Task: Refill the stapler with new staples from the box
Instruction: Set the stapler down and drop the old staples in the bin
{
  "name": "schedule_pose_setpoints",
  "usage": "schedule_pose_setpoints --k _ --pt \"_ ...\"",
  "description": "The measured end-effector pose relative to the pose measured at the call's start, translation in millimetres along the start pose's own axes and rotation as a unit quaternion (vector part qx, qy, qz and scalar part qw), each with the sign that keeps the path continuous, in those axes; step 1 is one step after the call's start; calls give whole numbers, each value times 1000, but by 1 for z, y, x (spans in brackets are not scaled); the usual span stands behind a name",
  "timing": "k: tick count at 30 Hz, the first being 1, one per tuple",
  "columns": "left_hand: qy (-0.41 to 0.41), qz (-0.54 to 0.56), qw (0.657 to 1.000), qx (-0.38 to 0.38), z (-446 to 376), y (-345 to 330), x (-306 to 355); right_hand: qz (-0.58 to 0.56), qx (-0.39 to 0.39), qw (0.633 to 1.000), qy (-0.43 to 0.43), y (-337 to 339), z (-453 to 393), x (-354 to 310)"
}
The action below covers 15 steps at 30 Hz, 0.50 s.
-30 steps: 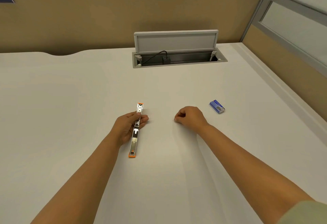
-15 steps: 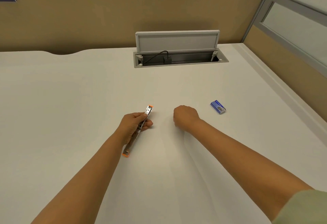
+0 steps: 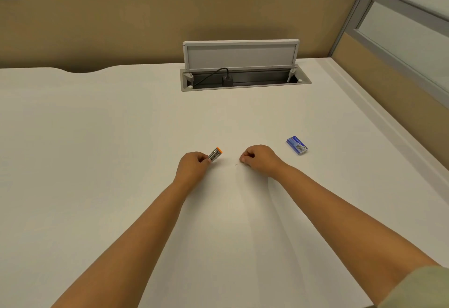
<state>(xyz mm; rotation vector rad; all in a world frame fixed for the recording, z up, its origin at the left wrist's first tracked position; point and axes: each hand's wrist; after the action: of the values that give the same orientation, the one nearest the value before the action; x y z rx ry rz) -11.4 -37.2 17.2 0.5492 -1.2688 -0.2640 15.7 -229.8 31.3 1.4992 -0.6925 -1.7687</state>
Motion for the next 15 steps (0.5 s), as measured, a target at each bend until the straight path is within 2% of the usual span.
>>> schedule_pose_setpoints --k 11,15 --pt "-17 -23 999 28 3 -1 -3 2 17 1000 -26 -3 -4 -7" --pt "-32 -70 996 47 5 -2 -4 -16 14 996 -88 -2 -5 -11"
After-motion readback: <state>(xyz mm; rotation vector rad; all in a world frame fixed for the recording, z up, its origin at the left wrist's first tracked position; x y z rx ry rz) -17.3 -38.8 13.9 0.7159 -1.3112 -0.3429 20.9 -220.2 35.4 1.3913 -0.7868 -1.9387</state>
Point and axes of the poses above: each hand's wrist, its own z-axis away from the middle knuckle, its own y-axis out of the back of the hand, x = y × z, and after that the axes turned 10 degrees about x, right-handed
